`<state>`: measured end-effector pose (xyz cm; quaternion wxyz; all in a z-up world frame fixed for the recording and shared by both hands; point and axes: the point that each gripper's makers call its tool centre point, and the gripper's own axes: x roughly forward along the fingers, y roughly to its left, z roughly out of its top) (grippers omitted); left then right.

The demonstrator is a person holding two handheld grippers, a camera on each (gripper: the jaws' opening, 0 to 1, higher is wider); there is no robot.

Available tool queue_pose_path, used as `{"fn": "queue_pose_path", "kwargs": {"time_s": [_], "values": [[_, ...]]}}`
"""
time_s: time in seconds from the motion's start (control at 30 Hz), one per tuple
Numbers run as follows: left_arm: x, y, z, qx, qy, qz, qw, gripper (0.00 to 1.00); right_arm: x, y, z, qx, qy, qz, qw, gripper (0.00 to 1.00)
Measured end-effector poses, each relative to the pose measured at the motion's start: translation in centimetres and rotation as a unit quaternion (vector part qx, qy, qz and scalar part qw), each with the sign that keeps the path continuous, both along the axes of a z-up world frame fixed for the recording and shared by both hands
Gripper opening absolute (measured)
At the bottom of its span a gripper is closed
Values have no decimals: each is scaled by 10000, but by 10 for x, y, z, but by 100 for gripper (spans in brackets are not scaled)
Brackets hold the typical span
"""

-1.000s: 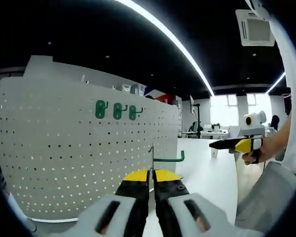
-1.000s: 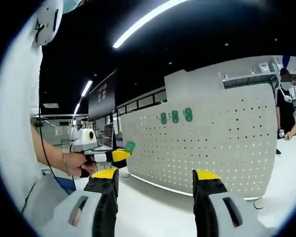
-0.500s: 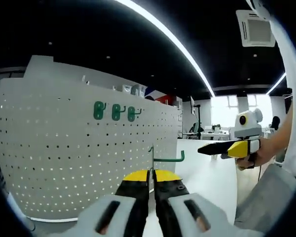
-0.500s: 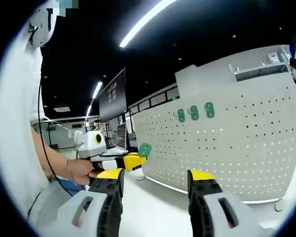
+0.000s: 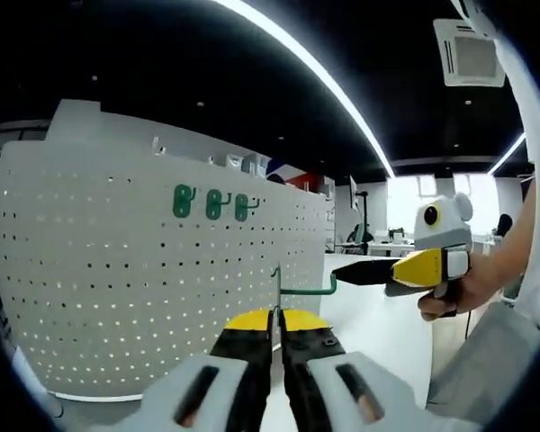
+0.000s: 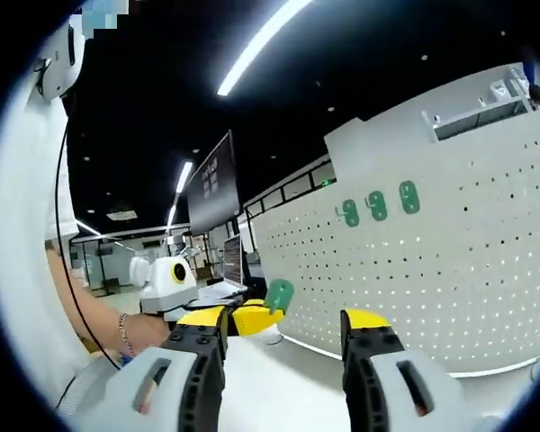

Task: Insert the hook assembly into the mounting plate slot until the hook locks in place.

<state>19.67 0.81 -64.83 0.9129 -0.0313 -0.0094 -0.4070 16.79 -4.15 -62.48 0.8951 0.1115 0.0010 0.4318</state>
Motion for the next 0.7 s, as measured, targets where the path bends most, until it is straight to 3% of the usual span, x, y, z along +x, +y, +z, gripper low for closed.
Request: {"fn": "queue_pose_path", "kwargs": {"time_s": [0.43, 0.7], "values": [[0, 1, 0, -13, 10, 37, 10000, 2, 10, 26, 3, 272, 167, 139, 9994, 42], [-1, 0, 2, -13, 1, 30, 10000, 2, 11, 34, 1, 290, 377, 120, 9988, 27]]}}
